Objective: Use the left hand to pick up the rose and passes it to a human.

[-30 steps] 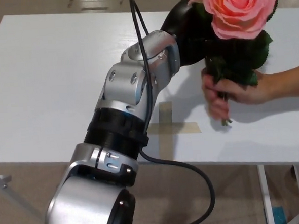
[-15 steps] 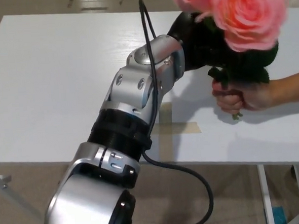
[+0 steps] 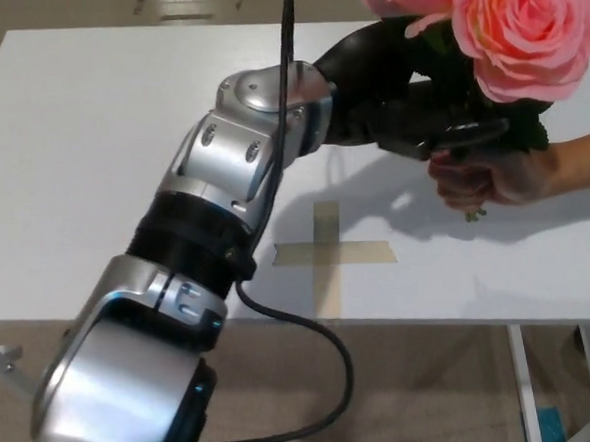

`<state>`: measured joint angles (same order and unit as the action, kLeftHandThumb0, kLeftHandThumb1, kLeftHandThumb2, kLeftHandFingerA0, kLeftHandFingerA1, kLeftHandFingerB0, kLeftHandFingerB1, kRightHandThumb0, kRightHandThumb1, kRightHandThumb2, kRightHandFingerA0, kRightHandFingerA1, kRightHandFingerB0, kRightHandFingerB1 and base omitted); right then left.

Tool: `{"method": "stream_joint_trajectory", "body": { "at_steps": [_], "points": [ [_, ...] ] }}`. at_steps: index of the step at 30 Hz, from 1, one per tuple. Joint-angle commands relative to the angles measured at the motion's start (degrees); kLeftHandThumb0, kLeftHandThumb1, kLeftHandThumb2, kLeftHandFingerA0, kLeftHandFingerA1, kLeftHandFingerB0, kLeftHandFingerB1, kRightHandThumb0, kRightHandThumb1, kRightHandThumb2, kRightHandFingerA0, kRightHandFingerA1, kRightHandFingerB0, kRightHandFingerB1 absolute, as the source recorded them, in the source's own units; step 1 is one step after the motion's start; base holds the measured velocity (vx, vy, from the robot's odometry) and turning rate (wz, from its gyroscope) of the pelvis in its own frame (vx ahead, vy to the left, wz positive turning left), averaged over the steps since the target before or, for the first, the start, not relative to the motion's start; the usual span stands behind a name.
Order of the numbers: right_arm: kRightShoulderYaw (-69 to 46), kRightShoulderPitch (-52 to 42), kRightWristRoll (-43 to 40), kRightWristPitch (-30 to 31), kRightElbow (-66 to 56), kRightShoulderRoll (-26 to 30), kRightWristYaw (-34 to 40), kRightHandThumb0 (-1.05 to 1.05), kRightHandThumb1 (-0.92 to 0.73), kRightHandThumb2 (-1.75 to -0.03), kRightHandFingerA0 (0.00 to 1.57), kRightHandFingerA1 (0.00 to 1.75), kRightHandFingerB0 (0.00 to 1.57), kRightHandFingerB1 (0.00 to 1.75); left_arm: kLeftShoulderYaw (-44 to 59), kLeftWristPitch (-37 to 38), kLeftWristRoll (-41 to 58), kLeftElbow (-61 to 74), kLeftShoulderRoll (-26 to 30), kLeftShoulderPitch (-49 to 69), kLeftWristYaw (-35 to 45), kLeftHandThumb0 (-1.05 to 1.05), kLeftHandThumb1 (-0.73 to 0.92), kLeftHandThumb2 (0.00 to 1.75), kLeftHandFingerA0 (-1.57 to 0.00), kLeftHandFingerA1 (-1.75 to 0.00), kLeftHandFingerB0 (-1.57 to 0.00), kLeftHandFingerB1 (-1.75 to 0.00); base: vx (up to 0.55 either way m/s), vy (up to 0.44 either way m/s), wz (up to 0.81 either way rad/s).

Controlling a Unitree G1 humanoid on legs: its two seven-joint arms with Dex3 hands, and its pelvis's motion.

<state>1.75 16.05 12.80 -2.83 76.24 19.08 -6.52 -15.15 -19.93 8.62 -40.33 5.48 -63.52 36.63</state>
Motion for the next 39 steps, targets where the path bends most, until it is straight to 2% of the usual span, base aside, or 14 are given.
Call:
{"method": "stream_joint_trajectory", "body": {
  "at_steps": [1, 15, 16, 17, 19, 24, 25, 26, 27, 30, 33, 34, 35, 39],
  "points": [
    [0.1, -0.7, 0.0, 0.4, 0.4, -0.1, -0.3, -0.41, -0.65, -0.6, 0.66, 0.46, 0.56, 0.41, -1.6, 2.6, -3.6, 0.6, 4.9, 1.4, 6.4, -0.76, 0.44, 0.56, 0.0, 0.0, 0.0, -0.03, 0.0, 0.0, 0.0],
    [0.4, -1.4, 0.2, 0.3, 0.3, 0.3, -0.5, -0.41, -0.65, -0.6, 0.65, 0.46, 0.56, 0.41, 9.8, -0.9, 2.6, 16.3, 18.9, 12.5, 11.5, -0.76, 0.42, 0.58, 0.0, 0.0, 0.0, -0.12, 0.0, 0.0, 0.0],
    [0.5, -1.4, 0.3, 0.3, 0.3, 0.3, -0.4, -0.41, -0.65, -0.6, 0.65, 0.46, 0.55, 0.41, 11.0, -0.9, 3.3, 17.6, 19.9, 13.7, 12.4, -0.67, 0.4, 0.78, 0.0, 0.0, 0.0, -0.12, 0.0, 0.0, 0.0],
    [0.5, -1.4, 0.4, 0.3, 0.4, 0.4, -0.4, -0.41, -0.65, -0.6, 0.65, 0.45, 0.55, 0.41, 12.0, -0.7, 3.7, 19.1, 20.7, 15.1, 12.9, -0.74, 0.44, 0.56, 0.0, -0.01, 0.0, -0.19, 0.0, 0.0, 0.0],
    [0.6, -1.2, 0.5, 0.3, 0.4, 0.6, -0.4, -0.41, -0.65, -0.6, 0.64, 0.45, 0.55, 0.41, 14.3, 0.4, 4.5, 24.0, 22.7, 19.1, 13.3, -0.69, 0.34, 0.71, 0.0, -0.04, 0.0, -0.17, 0.0, 0.0, 0.0],
    [0.5, -1.1, 0.3, 0.3, 0.4, 0.6, -0.4, -0.41, -0.65, -0.6, 0.64, 0.45, 0.55, 0.41, 18.2, 3.0, 5.7, 35.7, 26.3, 28.4, 14.6, -0.6, 0.35, 0.78, 0.0, -0.15, 0.0, -0.24, 0.0, 0.0, 0.0],
    [0.6, -0.9, 0.4, 0.6, 0.4, 1.0, -0.5, -0.42, -0.65, -0.6, 0.64, 0.45, 0.55, 0.41, 23.0, 4.9, 9.2, 45.7, 29.3, 38.2, 17.8, -0.7, 0.38, 0.71, -0.07, -0.21, -0.08, -0.32, 0.0, 0.0, 0.0],
    [0.6, -1.0, 0.5, 0.7, 0.4, 1.1, -0.4, -0.42, -0.65, -0.6, 0.64, 0.45, 0.54, 0.41, 24.4, 5.3, 10.4, 48.5, 29.6, 41.3, 18.4, -0.61, 0.39, 0.79, -0.07, -0.31, 0.0, -0.36, 0.0, 0.0, 0.0],
    [0.6, -1.0, 0.5, 0.7, 0.4, 1.1, -0.3, -0.42, -0.64, -0.6, 0.64, 0.45, 0.54, 0.41, 25.6, 4.9, 11.6, 50.4, 29.7, 43.5, 19.0, -0.68, 0.45, 0.55, -0.12, -0.26, -0.13, -0.28, 0.0, 0.0, 0.0],
    [0.7, -1.0, 0.5, 0.7, 0.4, 1.1, -0.3, -0.42, -0.64, -0.6, 0.64, 0.45, 0.54, 0.41, 26.4, 4.2, 12.4, 52.3, 29.8, 45.1, 19.1, -0.68, 0.45, 0.55, -0.12, -0.26, -0.13, -0.28, 0.0, 0.0, 0.0],
    [1.2, -1.3, 1.0, 0.7, 0.3, 1.2, -0.2, -0.42, -0.64, -0.6, 0.64, 0.45, 0.54, 0.41, 33.1, 0.9, 19.3, 63.3, 31.2, 58.1, 22.6, -0.6, 0.44, 0.54, -0.18, -0.28, -0.21, -0.29, 0.0, 0.0, 0.0],
    [1.3, -1.3, 1.1, 0.7, 0.4, 1.2, -0.2, -0.42, -0.64, -0.6, 0.64, 0.45, 0.54, 0.41, 34.2, 0.6, 20.6, 64.5, 31.3, 60.6, 23.6, -0.29, 0.18, 0.81, -0.07, -0.5, -0.07, -0.48, 0.0, 0.0, 0.0],
    [1.4, -1.3, 1.0, 0.7, 0.4, 1.2, -0.3, -0.42, -0.65, -0.6, 0.65, 0.45, 0.54, 0.41, 35.2, 0.7, 22.1, 65.2, 31.2, 63.9, 25.2, -0.57, 0.42, 0.55, -0.33, -0.34, -0.3, -0.31, 0.0, 0.0, 0.0],
    [1.3, -1.3, 0.8, 0.9, 0.5, 1.1, -0.3, -0.42, -0.65, -0.6, 0.66, 0.46, 0.56, 0.41, 35.5, 2.3, 23.7, 63.4, 31.4, 70.3, 30.1, -0.6, 0.38, 0.68, -0.4, -0.44, -0.31, -0.39, 0.0, 0.0, 0.0]
  ]
}}
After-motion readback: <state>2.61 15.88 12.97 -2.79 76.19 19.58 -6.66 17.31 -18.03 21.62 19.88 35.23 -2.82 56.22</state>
